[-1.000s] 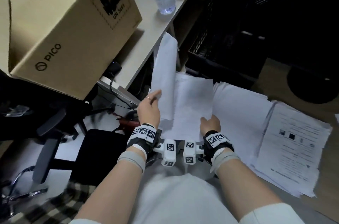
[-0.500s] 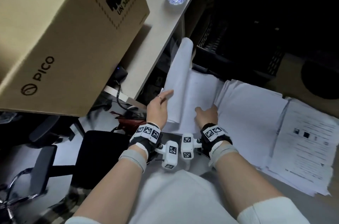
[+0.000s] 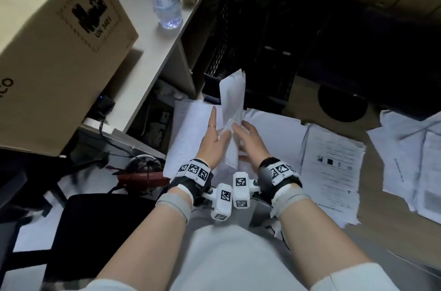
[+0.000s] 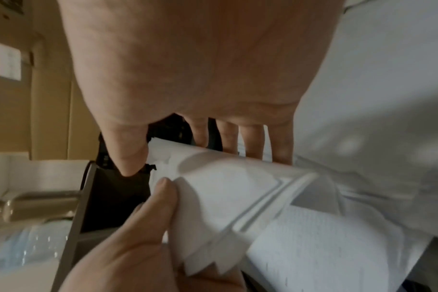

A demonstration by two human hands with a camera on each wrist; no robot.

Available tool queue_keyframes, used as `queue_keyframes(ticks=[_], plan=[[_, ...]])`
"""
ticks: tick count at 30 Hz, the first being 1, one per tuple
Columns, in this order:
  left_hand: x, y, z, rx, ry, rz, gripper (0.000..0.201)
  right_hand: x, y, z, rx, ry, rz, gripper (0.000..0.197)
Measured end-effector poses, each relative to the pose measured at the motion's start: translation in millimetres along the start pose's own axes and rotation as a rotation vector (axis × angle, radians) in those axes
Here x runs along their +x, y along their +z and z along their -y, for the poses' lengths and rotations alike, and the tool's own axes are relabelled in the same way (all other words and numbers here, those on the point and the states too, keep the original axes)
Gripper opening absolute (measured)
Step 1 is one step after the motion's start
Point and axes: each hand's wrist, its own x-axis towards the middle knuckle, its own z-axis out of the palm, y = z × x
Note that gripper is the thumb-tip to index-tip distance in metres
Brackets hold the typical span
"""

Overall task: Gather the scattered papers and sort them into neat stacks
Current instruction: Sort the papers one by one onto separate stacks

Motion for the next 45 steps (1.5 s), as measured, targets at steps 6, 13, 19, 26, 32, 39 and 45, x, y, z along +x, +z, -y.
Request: queue_keyframes(ticks=[6, 13, 19, 26, 32, 39, 45], plan=[[-22, 71, -11, 0.12, -0.004, 0.196, 0.026, -25, -72, -18, 0.081, -0.003, -0.128, 0.076], [-39, 126, -9, 0.087, 0.063, 0.128, 0.051, -57, -142, -43, -0.109, -0.148, -0.243, 0.023], [-30, 147, -12, 0.026, -0.211, 0.059, 0.086, -71, -170, -36, -0.115, -0.213, -0.274, 0.02], [-26, 145, -17, -0.081, -0.319, 0.142, 0.035, -73, -179, -27, -0.05, -0.179, -0.302, 0.018], [-9, 128, -14, 0.13, -0.139, 0.001, 0.034, -60, -182, -29, -0.066, -0.136, -0.518, 0.022], [2, 111, -15, 0.181, -0.053, -0.147, 0.032, -48, -190, -42, -0.216, -0.002, -0.694, 0.017], [6, 96, -13, 0.173, -0.111, -0.176, 0.035, -37, -172, -44, -0.225, -0.035, -0.654, 0.034]])
